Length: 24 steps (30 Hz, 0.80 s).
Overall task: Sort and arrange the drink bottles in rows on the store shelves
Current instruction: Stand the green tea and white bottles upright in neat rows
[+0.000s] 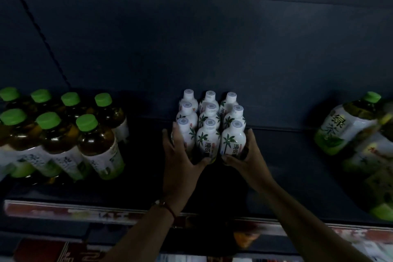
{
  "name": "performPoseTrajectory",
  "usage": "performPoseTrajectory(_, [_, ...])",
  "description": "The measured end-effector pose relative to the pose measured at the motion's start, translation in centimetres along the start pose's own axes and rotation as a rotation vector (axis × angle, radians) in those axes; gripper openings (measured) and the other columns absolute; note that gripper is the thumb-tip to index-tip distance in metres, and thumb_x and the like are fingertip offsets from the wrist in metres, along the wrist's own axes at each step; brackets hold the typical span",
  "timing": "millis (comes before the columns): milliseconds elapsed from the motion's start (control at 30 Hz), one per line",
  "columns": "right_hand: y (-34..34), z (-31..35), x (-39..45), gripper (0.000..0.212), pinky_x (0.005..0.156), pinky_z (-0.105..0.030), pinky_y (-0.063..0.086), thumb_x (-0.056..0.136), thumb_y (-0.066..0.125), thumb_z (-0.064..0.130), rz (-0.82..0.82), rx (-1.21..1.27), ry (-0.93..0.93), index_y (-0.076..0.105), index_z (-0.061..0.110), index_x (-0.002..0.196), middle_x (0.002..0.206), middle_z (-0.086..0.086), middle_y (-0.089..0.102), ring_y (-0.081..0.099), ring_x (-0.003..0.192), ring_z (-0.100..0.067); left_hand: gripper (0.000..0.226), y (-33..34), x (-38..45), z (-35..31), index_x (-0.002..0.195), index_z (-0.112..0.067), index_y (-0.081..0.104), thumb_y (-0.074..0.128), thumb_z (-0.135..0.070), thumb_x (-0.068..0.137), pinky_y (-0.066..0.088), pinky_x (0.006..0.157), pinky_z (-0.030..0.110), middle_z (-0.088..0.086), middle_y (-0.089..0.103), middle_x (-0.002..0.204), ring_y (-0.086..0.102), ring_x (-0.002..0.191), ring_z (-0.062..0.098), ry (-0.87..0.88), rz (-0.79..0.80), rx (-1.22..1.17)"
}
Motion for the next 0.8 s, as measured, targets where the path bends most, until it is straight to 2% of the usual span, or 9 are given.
performPoseTrajectory(67, [-0.1,0.1,0.1,0.081,0.087,-0.040,0.057,0.071,0.083,0.006,0.047,0.003,-0.003,0.039,0.028,0.135,0.123,0.003,0.064,0.063,0.116,-0.020,0.131,0.5,-0.1,0.1,0.154,-0.042,-0.007,0.090,-0.033,0.067,0.040,0.113,0.040,-0.002,-0.002,0.163,0.022,0.149,0.023,0.020,-0.018,0.026])
performPoseTrajectory(167, [-0.1,0.6,0.2,0.088,0.077,-0.026,0.057,0.077,0.076,-0.004,0.123,0.023,0.005,0.030,0.030,0.144,0.127,0.004,0.063,0.063,0.115,-0.010,0.129,0.6,-0.2,0.1,0.155,-0.039,-0.006,0.089,-0.038,0.068,0.043,0.110,0.040,0.001,0.007,0.162,0.027,0.146,0.025,0.046,-0.045,0.060])
performPoseTrajectory(233, [0.0,0.7,0.2,0.090,0.076,-0.023,0.056,0.079,0.074,-0.006,0.144,0.029,0.010,0.027,0.028,0.147,0.130,0.003,0.061,0.062,0.116,-0.009,0.129,0.6,-0.2,0.1,0.155,-0.040,-0.007,0.089,-0.039,0.068,0.044,0.109,0.041,0.001,0.008,0.161,0.028,0.146,0.025,0.040,-0.051,0.062])
performPoseTrajectory(333, [0.0,0.8,0.3,0.092,0.078,-0.027,0.057,0.079,0.073,-0.007,0.159,0.052,0.023,0.024,0.028,0.149,0.134,0.002,0.059,0.060,0.118,-0.010,0.132,0.7,0.0,0.1,0.153,-0.044,-0.011,0.089,-0.038,0.067,0.043,0.110,0.046,0.001,0.007,0.162,0.025,0.148,0.025,0.027,-0.035,0.060])
performPoseTrajectory(433, [-0.3,0.7,0.6,0.091,0.077,-0.031,0.058,0.076,0.075,-0.009,0.181,0.093,0.051,0.027,0.023,0.146,0.132,-0.007,0.059,0.063,0.116,-0.018,0.130,0.4,0.1,0.3,0.154,-0.044,-0.006,0.088,-0.044,0.065,0.039,0.113,0.045,-0.001,0.008,0.162,0.024,0.148,0.020,-0.002,0.009,-0.015])
performPoseTrajectory(500, [-0.5,0.7,1.0,0.091,0.074,-0.030,0.058,0.074,0.074,-0.014,0.192,0.137,0.083,0.027,0.018,0.145,0.131,-0.011,0.059,0.065,0.113,-0.021,0.124,0.1,0.3,0.8,0.154,-0.045,-0.001,0.087,-0.045,0.068,0.037,0.115,0.042,-0.006,0.014,0.162,0.026,0.147,0.012,-0.058,0.044,-0.131])
performPoseTrajectory(600, [-0.3,0.3,1.3,0.093,0.072,-0.029,0.058,0.074,0.072,-0.018,0.219,0.116,0.101,0.028,0.019,0.147,0.129,-0.009,0.060,0.065,0.111,-0.020,0.105,-0.1,0.7,1.9,0.154,-0.049,0.004,0.078,-0.043,0.079,0.036,0.115,0.048,-0.011,0.024,0.161,0.030,0.146,0.008,-0.090,0.080,-0.231])
performPoseTrajectory(667, [-0.1,0.0,1.3,0.088,0.072,-0.032,0.059,0.073,0.074,-0.013,0.196,0.083,0.118,0.035,0.022,0.143,0.124,-0.007,0.064,0.066,0.108,-0.020,0.096,-0.3,0.8,2.0,0.155,-0.045,0.006,0.072,-0.033,0.087,0.037,0.115,0.047,-0.011,0.025,0.161,0.031,0.145,0.005,-0.078,0.084,-0.175])
performPoseTrajectory(800, [-0.1,-0.5,1.4,0.079,0.082,-0.047,0.059,0.067,0.080,0.008,0.181,0.024,0.143,0.045,0.035,0.133,0.117,0.003,0.068,0.068,0.106,-0.019,0.091,-0.7,0.9,1.7,0.156,-0.040,0.008,0.067,-0.015,0.092,0.037,0.116,0.043,-0.010,0.026,0.160,0.031,0.144,0.002,-0.052,0.090,-0.098])
Point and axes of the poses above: each hand's wrist, its own x-axis towards the middle knuckle, its own y-axis out of the palm, z = x × y, the point moved 3 cm from there along x, towards the middle knuckle
